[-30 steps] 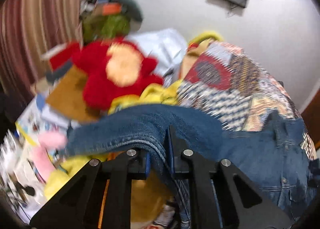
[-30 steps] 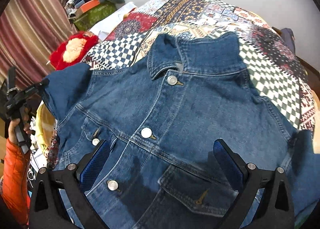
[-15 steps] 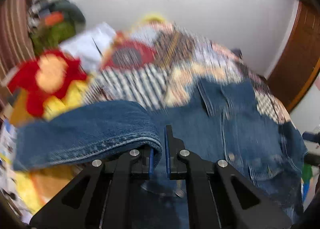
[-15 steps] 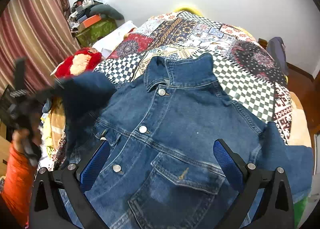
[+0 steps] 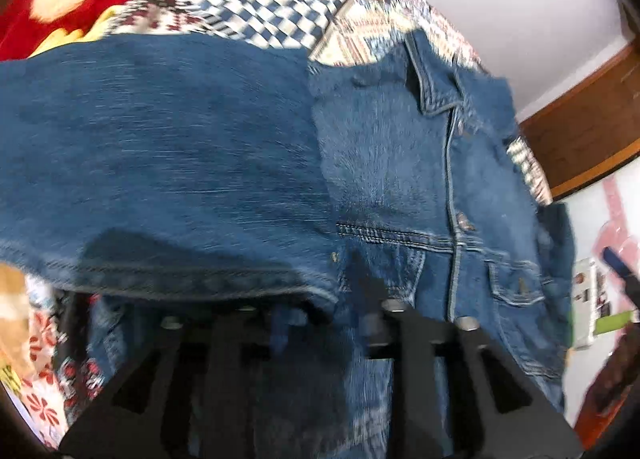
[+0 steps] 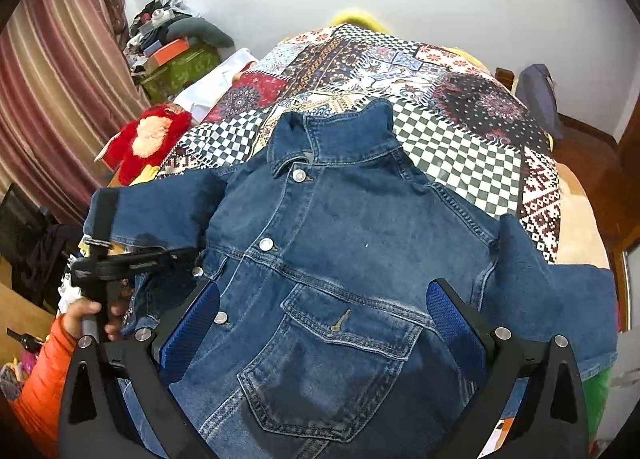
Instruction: Fold large clothes
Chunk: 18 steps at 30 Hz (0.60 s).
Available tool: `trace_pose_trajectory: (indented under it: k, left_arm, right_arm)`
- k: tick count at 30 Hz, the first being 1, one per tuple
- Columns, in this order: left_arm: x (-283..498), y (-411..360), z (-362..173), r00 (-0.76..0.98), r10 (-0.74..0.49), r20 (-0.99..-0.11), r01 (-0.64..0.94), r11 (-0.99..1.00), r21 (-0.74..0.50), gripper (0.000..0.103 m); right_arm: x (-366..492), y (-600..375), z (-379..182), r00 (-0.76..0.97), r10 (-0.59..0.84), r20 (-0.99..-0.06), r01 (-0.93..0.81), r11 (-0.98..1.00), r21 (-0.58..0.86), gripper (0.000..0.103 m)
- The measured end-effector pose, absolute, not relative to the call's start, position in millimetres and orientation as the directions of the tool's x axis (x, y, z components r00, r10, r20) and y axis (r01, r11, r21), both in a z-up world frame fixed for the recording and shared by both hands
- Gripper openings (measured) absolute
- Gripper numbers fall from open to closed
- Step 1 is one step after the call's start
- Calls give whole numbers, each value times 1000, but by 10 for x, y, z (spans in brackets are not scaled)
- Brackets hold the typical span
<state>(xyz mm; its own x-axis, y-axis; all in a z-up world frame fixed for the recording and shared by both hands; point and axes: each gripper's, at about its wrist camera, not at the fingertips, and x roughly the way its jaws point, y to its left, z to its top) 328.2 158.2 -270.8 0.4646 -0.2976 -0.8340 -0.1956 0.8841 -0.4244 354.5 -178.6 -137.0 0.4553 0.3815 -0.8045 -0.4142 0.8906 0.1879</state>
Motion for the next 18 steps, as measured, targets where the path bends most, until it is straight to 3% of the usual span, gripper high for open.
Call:
trace_pose_trajectory:
  k: [2, 9, 18]
  left_arm:
    - [3106, 1758, -2576, 510, -281, -813, -225, 868, -442, 53]
    - [2580, 2534, -2333, 612, -205, -764, -349, 796, -494, 53]
    - [2438, 3349, -2516, 617, -72, -784, -546, 678, -492, 53]
  right_arm:
    - [3570, -1739, -1388, 447, 389, -805, -420, 886, 195, 103]
    - [3636, -1482, -1474, 418, 403, -814, -455, 869, 197, 103]
    - [3712, -1268, -1566, 400, 407, -821, -470, 860, 197, 103]
